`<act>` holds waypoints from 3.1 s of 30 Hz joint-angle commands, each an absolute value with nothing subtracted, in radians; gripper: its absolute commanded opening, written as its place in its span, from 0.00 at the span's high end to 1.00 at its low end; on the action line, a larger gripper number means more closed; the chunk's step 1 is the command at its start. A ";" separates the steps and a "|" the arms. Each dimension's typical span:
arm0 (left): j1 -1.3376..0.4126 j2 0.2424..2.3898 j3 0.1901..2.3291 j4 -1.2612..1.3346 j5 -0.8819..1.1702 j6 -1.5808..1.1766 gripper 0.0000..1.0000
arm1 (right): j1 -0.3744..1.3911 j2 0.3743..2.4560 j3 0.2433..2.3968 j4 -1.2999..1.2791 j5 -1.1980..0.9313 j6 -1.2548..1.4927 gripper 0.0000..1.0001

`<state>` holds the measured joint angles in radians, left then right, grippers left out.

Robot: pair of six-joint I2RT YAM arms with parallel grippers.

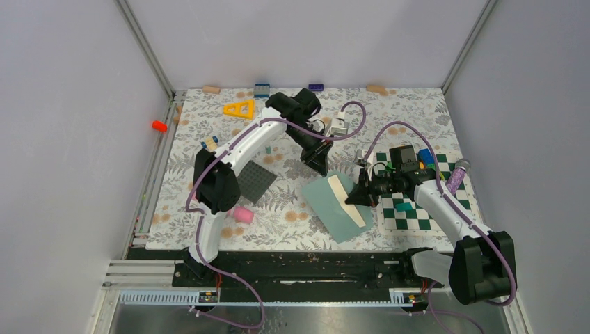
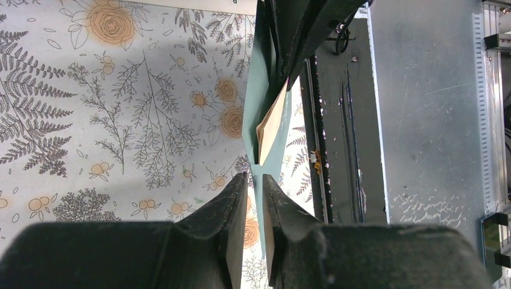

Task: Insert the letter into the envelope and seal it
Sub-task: Place the letter in the envelope.

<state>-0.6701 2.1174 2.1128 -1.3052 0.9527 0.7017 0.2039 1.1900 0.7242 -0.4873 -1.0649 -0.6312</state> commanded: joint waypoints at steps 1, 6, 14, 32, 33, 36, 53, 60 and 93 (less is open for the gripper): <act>-0.683 2.123 2.147 -1.290 0.957 0.716 0.83 | 0.216 1.172 0.756 -0.497 -1.092 -0.652 1.00; -0.689 2.126 2.148 -1.298 0.953 0.725 0.76 | 0.219 1.167 0.756 -0.497 -1.091 -0.653 1.00; -0.691 2.131 2.148 -1.299 0.953 0.725 0.93 | 0.221 1.165 0.753 -0.498 -1.091 -0.653 1.00; -0.692 2.117 2.166 -1.299 0.975 0.706 1.00 | 0.256 1.214 0.777 -0.545 -1.032 -0.709 1.00; -0.692 2.115 2.166 -1.299 0.978 0.704 1.00 | 0.258 1.216 0.778 -0.546 -1.032 -0.709 1.00; -0.692 2.109 2.164 -1.298 0.981 0.704 1.00 | 0.271 1.221 0.782 -0.545 -1.024 -0.707 1.00; -0.690 2.099 2.164 -1.300 0.988 0.705 1.00 | 0.287 1.241 0.790 -0.501 -1.031 -0.643 1.00; -0.683 2.093 2.170 -1.300 0.997 0.701 1.00 | 0.298 1.233 0.778 -0.472 -1.020 -0.612 1.00; -0.679 2.058 2.130 -1.301 0.988 0.721 1.00 | 0.276 1.183 0.824 -0.656 -0.946 -0.758 0.81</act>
